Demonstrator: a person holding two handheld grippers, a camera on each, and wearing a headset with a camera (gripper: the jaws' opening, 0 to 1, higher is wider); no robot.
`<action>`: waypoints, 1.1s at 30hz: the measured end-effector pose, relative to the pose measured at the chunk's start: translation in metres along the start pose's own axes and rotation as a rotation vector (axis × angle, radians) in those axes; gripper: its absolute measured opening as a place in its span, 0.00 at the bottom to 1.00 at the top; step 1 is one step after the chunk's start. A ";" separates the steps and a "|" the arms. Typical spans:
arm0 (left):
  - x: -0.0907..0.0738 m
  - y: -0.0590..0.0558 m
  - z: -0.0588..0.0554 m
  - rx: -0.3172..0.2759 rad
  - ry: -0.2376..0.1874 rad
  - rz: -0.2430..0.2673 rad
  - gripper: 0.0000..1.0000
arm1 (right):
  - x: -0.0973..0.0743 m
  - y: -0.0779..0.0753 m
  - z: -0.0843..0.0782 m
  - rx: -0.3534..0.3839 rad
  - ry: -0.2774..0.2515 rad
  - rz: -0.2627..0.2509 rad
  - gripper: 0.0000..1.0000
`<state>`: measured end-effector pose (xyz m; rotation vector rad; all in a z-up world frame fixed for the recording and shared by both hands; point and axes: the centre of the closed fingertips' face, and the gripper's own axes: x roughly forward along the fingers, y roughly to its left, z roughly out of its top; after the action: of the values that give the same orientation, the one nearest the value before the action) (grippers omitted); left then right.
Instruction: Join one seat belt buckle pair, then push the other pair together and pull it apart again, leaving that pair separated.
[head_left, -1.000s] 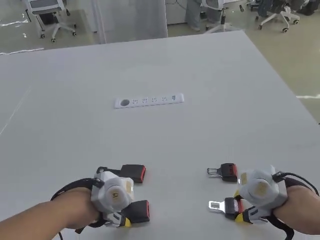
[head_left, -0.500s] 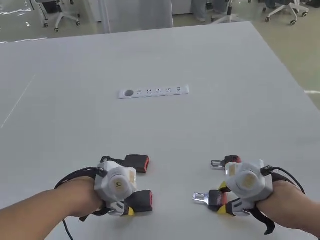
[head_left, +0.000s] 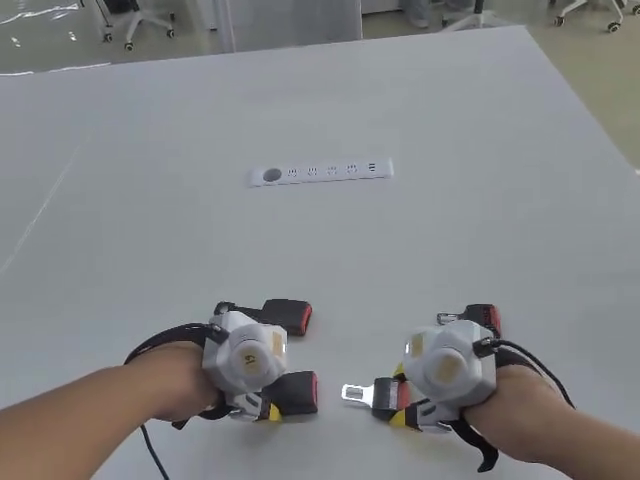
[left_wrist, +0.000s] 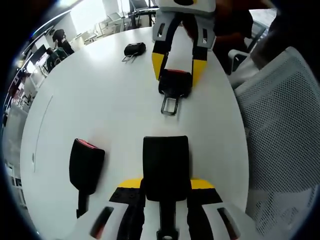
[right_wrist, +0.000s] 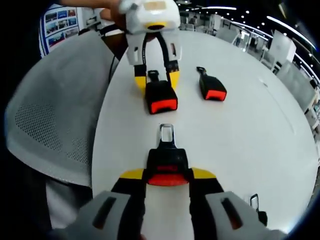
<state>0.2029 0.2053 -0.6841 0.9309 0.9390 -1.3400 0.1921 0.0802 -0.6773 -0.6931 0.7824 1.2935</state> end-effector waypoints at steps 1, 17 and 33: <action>0.000 0.000 0.000 0.000 0.001 0.000 0.33 | 0.001 0.000 0.001 -0.003 0.000 0.001 0.32; 0.000 0.000 0.001 0.017 0.028 -0.006 0.33 | 0.013 0.000 0.023 -0.053 -0.012 -0.011 0.32; 0.000 0.000 0.003 0.058 0.041 -0.028 0.33 | 0.020 0.002 0.034 -0.069 -0.065 0.000 0.32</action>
<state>0.2028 0.2027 -0.6835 0.9967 0.9514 -1.3824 0.1959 0.1192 -0.6749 -0.7025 0.6874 1.3419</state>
